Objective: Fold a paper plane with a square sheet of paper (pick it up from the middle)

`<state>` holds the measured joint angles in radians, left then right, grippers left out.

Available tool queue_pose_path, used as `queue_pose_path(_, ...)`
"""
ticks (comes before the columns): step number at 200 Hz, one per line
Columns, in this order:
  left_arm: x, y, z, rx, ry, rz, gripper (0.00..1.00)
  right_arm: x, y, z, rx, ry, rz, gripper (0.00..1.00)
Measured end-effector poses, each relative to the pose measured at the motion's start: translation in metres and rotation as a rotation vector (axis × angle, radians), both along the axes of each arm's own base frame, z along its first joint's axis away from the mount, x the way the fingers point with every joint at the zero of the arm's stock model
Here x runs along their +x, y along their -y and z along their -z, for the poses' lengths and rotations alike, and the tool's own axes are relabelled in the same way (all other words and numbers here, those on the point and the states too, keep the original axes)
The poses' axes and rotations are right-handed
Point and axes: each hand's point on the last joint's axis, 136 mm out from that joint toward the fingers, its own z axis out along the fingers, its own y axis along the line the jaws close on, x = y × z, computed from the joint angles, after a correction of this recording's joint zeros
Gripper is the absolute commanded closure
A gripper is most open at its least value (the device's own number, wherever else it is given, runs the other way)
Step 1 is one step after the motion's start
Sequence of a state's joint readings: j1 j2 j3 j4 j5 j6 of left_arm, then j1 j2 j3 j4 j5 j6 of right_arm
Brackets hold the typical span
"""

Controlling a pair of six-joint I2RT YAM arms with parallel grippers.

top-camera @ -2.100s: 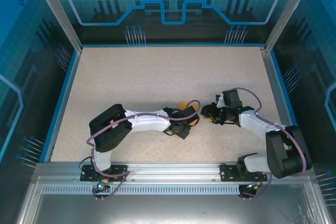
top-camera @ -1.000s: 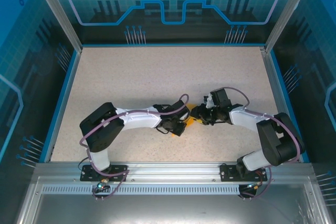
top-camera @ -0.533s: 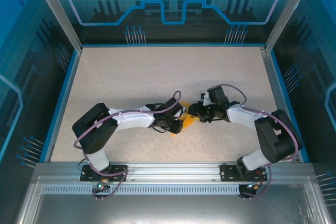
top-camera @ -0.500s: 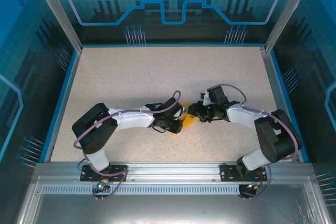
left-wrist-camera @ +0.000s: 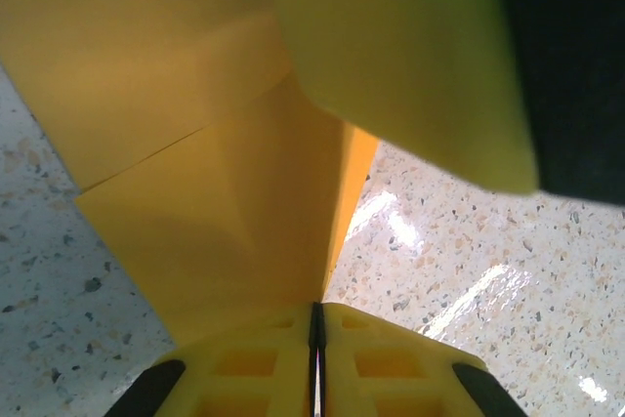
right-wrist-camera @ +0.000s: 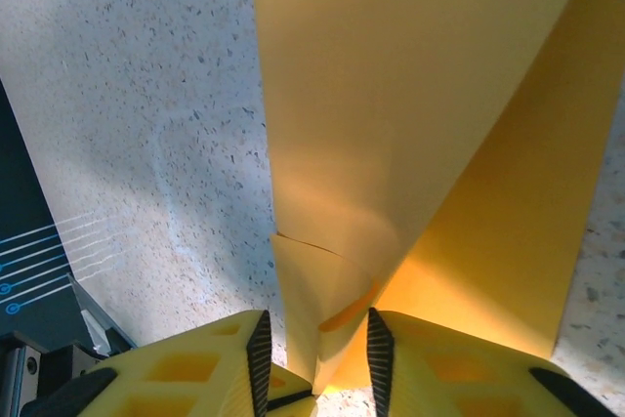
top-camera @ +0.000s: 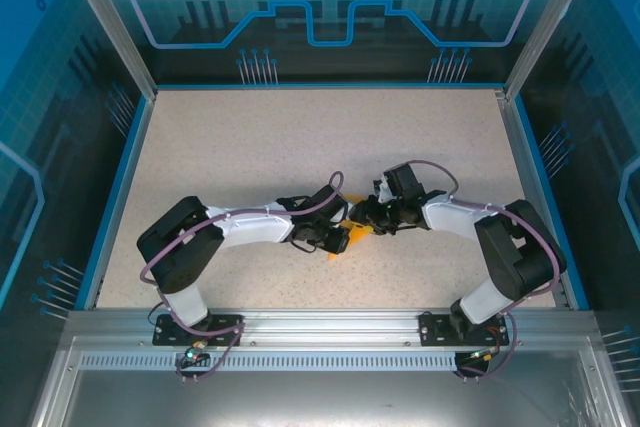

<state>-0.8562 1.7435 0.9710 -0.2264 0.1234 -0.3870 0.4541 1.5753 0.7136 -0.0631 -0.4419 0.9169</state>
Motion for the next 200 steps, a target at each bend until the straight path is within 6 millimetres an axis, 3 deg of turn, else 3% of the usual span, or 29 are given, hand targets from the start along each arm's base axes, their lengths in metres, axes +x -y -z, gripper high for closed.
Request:
queue_pose_path(83, -0.002, 0.001, 0.000, -0.007, -0.008, 0.004, 0.79, -0.004, 0.003, 0.008, -0.058, -0.023, 0.003, 0.88)
queue_pose_path(115, -0.002, 0.002, -0.004, -0.025, -0.020, 0.000, 0.71, -0.006, 0.007, 0.012, -0.086, -0.033, 0.008, 0.90)
queue_pose_path(157, 0.015, -0.013, -0.024, -0.072, -0.003, -0.076, 0.73, -0.006, 0.009, 0.012, -0.104, -0.034, 0.005, 0.91)
queue_pose_path(200, 0.025, -0.028, -0.019, -0.062, -0.012, -0.125, 0.78, -0.006, 0.011, 0.013, -0.117, -0.034, 0.010, 0.91)
